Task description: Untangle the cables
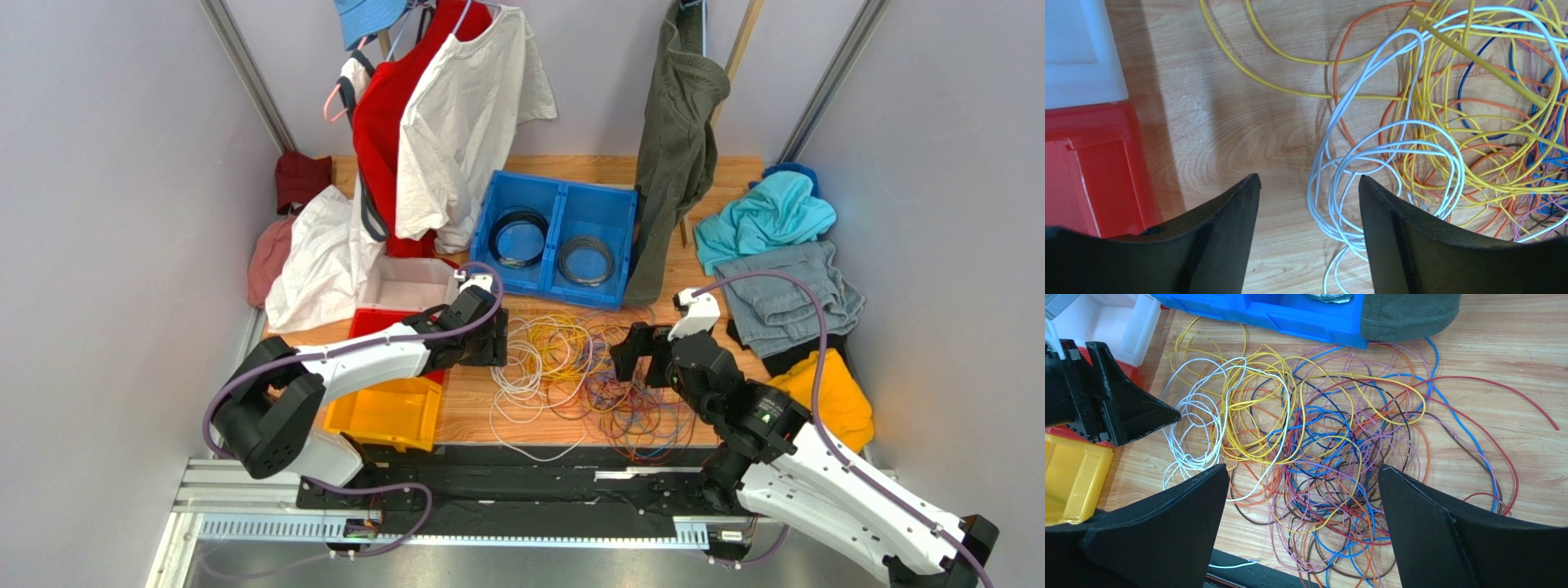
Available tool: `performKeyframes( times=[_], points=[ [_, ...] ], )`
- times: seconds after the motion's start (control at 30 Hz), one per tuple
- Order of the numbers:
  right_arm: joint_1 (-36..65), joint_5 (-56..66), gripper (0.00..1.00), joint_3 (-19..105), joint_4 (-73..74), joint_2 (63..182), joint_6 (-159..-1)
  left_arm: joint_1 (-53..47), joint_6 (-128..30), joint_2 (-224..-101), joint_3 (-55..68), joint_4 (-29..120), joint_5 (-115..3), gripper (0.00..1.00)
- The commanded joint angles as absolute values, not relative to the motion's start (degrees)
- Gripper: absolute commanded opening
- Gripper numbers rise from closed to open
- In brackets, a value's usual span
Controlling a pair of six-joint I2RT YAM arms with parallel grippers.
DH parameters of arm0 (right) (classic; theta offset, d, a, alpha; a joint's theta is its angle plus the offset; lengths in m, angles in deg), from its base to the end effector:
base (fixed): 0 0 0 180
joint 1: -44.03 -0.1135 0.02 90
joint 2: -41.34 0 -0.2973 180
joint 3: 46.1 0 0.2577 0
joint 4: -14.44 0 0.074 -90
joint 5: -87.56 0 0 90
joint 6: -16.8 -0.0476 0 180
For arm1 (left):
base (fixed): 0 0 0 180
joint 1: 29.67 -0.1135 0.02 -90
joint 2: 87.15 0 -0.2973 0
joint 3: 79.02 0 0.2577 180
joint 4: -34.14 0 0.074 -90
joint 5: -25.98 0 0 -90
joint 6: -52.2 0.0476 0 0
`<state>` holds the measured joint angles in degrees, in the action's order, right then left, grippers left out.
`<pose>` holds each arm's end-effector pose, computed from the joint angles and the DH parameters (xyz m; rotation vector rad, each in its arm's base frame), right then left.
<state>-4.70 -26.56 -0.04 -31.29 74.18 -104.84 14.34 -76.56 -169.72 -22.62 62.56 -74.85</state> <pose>0.0939 0.0775 0.2705 -0.0685 2.1074 0.3994 0.2096 -0.1901 0.1962 0.0395 2.5353 -0.3546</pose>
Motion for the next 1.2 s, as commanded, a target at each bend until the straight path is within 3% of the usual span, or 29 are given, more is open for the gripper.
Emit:
performKeyframes(
  times=[0.0, 0.07, 0.1, 0.17, 0.2, 0.4, 0.5, 0.73, 0.83, 1.17],
  points=[
    [-4.9, -25.9, 0.96, -1.1, -29.2, 73.5, -104.3, 13.3, -77.6, -171.2, -20.7, 58.2, -74.8, 0.63],
    [-4.9, -25.9, 0.96, -1.3, -29.0, 73.7, -104.2, 12.6, -77.2, -172.1, -20.9, 57.2, -73.3, 0.48],
    [-4.9, -25.9, 0.96, -1.3, -29.0, 73.7, -104.2, 12.4, -77.3, -172.2, -20.9, 57.2, -73.2, 0.27],
    [-4.9, -25.8, 0.96, -1.3, -29.0, 73.8, -104.4, 12.4, -77.4, -171.2, -21.2, 57.4, -73.3, 0.04],
    [-4.9, -25.9, 0.96, -1.3, -29.0, 73.8, -104.5, 12.4, -77.4, -168.7, -21.3, 57.7, -73.4, 0.00],
    [-4.9, -24.6, 0.96, -1.1, -28.6, 73.3, -104.4, 14.1, -71.7, -150.2, -16.1, 64.5, -73.1, 0.00],
    [-4.8, -22.4, 0.96, -0.5, -27.5, 72.4, -104.4, 15.8, -68.1, -144.9, -6.9, 69.5, -70.7, 0.00],
    [-5.0, -16.5, 0.96, 2.4, -22.0, 67.5, -103.5, 23.0, -61.4, -148.7, 23.4, 84.9, -71.0, 0.00],
    [-4.9, -14.2, 0.95, 4.1, -19.9, 66.9, -103.2, 25.0, -59.5, -151.1, 30.9, 88.3, -72.0, 0.00],
    [-4.8, -6.1, 0.95, 4.7, -8.6, 68.6, -104.5, 26.0, -58.5, -153.5, 38.4, 91.2, -70.6, 0.00]
  ],
)
